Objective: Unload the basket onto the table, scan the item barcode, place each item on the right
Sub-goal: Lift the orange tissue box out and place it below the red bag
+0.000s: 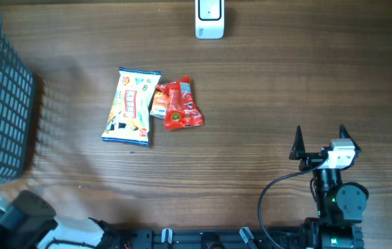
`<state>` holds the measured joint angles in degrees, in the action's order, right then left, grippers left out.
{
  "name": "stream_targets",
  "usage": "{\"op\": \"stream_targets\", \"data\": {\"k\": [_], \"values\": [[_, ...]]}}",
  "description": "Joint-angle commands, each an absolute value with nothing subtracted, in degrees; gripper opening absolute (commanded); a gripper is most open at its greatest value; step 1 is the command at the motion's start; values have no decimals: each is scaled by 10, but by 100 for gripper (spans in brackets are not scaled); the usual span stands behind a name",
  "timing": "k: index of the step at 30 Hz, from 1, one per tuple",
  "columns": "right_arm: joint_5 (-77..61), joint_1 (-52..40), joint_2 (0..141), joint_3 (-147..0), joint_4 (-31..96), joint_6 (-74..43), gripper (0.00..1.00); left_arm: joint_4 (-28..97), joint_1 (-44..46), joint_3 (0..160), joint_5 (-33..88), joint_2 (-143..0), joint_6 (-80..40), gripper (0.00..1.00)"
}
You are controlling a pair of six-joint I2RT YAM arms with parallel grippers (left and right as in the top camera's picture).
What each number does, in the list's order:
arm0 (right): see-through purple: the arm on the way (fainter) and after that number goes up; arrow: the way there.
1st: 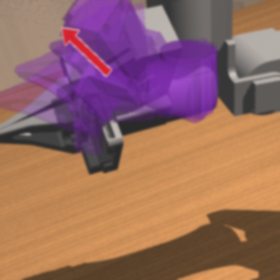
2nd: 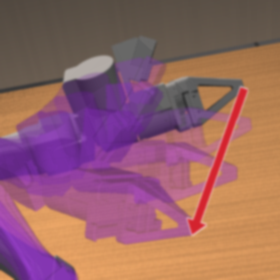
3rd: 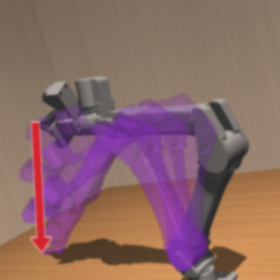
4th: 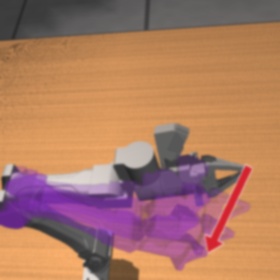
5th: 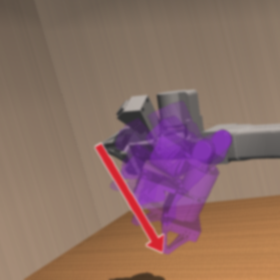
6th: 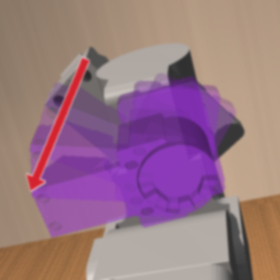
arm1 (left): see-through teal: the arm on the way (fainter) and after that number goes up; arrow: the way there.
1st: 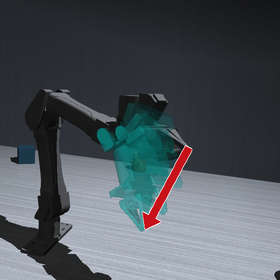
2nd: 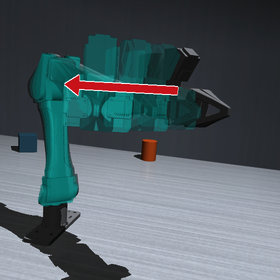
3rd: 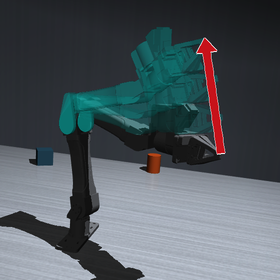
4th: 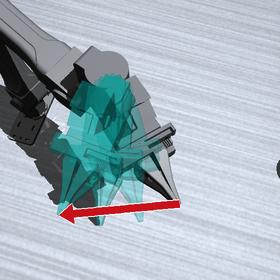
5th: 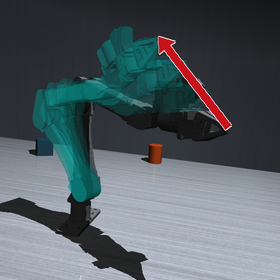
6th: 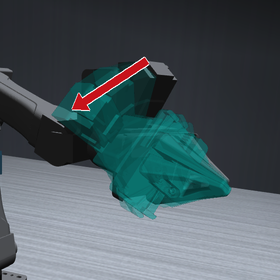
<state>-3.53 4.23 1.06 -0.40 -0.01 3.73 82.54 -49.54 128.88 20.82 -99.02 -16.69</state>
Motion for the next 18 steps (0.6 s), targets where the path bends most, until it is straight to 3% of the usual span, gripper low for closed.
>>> {"op": "stream_targets", "data": {"k": [1, 9, 18], "values": [[-30, 45, 8, -3, -1, 29, 100, 843, -456, 1294, 321, -961, -166, 4], [-30, 45, 8, -3, -1, 29, 100, 888, -307, 1281, 310, -957, -72, 4], [-30, 45, 8, -3, -1, 29, 100, 874, -119, 1153, 215, -957, -72, 4]]}}
